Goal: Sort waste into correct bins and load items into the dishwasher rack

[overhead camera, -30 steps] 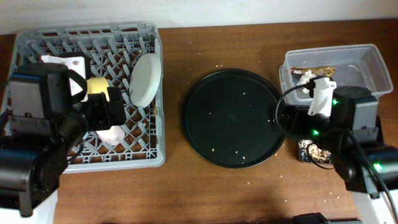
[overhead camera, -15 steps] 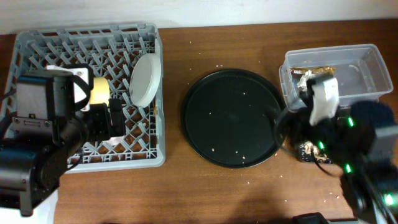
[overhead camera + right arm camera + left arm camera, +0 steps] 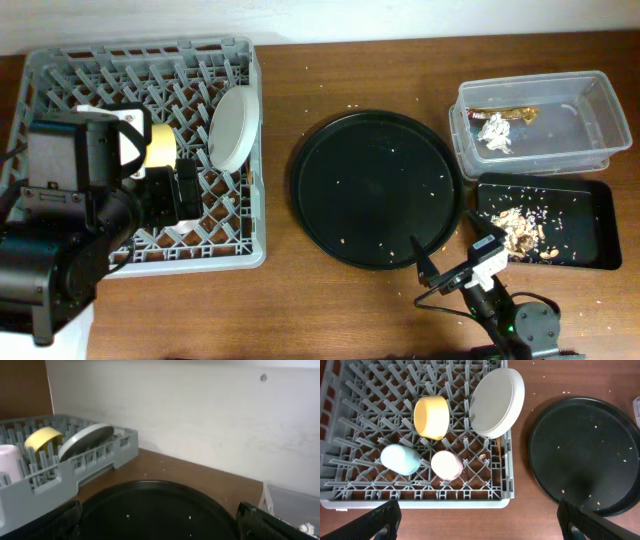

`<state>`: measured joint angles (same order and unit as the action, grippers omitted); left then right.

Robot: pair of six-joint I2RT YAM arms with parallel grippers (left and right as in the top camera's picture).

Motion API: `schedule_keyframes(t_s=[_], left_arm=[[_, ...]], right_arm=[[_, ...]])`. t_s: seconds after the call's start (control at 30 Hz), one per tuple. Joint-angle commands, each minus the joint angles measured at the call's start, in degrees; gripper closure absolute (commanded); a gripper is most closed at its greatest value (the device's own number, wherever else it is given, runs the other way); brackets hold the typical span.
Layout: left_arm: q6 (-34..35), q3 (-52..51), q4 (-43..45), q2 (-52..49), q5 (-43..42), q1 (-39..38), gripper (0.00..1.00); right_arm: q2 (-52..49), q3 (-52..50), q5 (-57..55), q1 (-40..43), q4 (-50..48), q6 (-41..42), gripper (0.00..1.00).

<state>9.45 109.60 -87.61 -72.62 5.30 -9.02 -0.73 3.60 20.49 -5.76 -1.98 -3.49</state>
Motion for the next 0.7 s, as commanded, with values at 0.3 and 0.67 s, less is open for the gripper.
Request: schedule_keyframes(t_s=[0.3,0.67], left_arm=[[-0.09,0.04,0.07,0.24,-0.39,0.20,0.01],[-7.48,-9.62,19.28,5.14,4.90,0.07,0.01]], right_arm=[[0.31,-3.28,0.09,0.15,4.79,-0.17,0.02],[0.31,-3.28,0.09,0.15,4.79,-0.15,0.02]])
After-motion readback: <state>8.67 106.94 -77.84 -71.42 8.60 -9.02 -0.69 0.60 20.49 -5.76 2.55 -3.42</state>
